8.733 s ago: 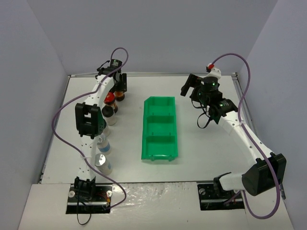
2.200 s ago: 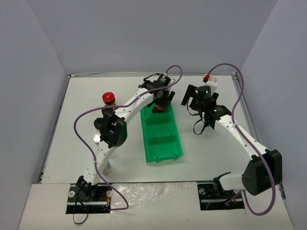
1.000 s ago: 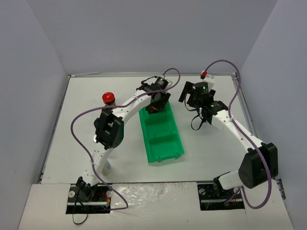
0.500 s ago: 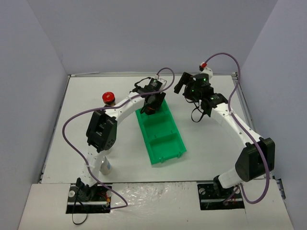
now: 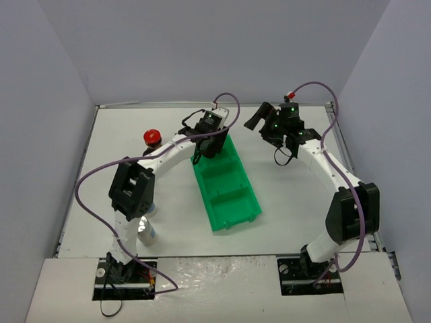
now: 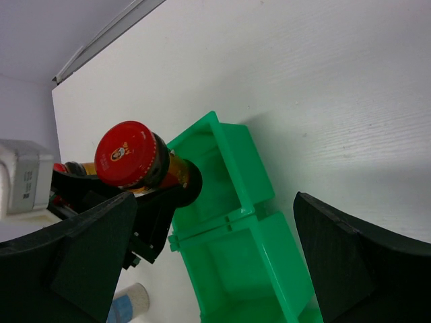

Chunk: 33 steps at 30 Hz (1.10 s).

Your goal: Organize the condiment bottles

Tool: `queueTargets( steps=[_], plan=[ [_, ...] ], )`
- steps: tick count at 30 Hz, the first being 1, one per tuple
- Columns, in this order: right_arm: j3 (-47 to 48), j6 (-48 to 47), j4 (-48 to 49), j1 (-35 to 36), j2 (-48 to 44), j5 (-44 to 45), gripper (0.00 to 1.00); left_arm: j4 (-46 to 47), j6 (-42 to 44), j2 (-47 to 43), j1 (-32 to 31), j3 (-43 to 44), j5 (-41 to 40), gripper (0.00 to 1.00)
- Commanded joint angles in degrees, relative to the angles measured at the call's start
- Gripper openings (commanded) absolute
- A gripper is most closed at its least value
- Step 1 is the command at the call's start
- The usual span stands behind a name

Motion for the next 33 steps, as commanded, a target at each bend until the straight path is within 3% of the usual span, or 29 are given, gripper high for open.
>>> queueTargets(
  steps=[1, 20, 26, 33],
  plan=[
    [3.96, 2.31, 4.12, -1.04, 1.17, -6.30, 1.00, 14.58, -1.72, -7.60, 0.65, -0.94, 0.33, 0.00],
    [2.99, -0.03, 4.04, -1.16, 2.74, -9.18, 1.00, 44.48, -7.94, -5.85, 1.01, -22.22, 8.62, 0.00],
    [2.72, -0.87, 3.66, -1.51, 2.79, -9.74, 1.00, 44.16, -7.86, -4.13, 0.93, -23.61, 9.52, 0.00],
    [2.47, -1.27, 3.51, -1.51, 3.10, -9.06, 1.00, 33.30, -6.03, 2.03, 1.09, -16.60, 13.84, 0.00]
  ],
)
